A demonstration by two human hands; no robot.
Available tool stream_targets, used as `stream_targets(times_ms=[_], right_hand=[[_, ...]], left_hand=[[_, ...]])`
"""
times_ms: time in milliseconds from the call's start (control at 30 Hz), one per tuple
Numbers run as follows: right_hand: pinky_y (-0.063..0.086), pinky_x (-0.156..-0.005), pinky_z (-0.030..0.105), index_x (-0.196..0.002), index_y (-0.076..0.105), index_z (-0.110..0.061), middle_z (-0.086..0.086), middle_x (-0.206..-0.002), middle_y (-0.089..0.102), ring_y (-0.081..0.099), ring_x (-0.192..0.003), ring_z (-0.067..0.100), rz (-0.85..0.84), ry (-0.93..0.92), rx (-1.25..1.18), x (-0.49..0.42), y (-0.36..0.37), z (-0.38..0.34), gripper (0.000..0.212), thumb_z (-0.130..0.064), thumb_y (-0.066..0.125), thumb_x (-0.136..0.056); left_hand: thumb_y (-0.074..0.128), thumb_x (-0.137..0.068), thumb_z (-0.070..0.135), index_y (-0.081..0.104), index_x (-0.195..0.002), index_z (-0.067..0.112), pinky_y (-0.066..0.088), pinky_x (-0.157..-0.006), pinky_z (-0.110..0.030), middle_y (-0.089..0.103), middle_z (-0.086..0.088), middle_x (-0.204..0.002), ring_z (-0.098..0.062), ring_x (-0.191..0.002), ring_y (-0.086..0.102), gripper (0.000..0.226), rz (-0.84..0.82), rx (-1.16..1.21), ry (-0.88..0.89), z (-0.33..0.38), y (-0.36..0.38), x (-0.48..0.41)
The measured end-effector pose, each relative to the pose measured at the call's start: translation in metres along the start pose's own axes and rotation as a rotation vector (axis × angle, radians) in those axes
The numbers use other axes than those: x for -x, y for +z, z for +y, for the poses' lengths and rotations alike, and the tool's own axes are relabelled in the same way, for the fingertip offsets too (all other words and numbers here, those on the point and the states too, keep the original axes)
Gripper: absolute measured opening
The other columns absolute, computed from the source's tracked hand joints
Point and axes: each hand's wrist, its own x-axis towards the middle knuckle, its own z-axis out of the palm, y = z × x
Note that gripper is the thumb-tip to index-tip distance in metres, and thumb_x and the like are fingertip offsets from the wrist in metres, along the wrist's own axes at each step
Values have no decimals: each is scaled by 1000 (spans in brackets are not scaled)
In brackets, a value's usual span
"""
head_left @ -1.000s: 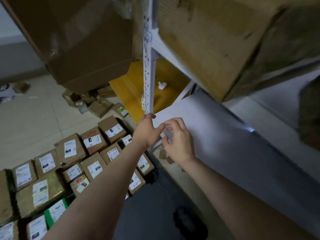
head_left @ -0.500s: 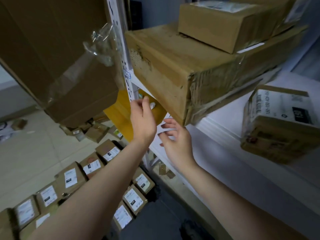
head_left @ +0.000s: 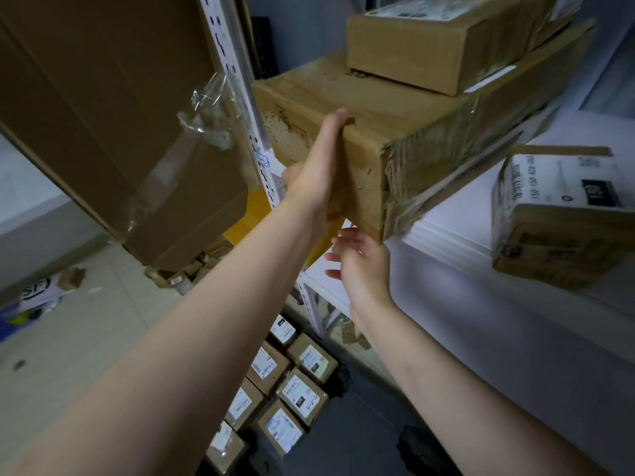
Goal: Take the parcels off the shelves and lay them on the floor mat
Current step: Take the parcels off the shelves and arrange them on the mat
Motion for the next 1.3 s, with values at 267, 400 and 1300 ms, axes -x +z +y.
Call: stream_targets(times_ms=[267,400,1300], right_hand=[[50,-55,22,-99,61,-12,8,-99,68,67,-73,16,281,15,-189,8,-22,-6,21,2,49,-88],[52,-65,30,-92,58,-11,15,-102,66,63,-80,20,507,-81,-184,21,-51,-13,11,-3,55,-86],[42,-106,52,-145,38,1,21,-142,47,45,-132,36,956,-841,590,49,-114,-47,87,-16,75,-67]], left_hand=[[40,-65,91,42,-145,20,47,-103,-48,58,-9,-133,-31,-120,58,107,51,164,-92,-45,22,15],[26,-92,71,47,-139,18,50,-90,-38,62,-7,-112,-22,-100,60,74,76,203,-155,-80,47,26],[25,-99,60,46,-140,11,48,-77,-34,61,-9,-118,-22,-96,62,67,42,253,-309,-125,63,50]])
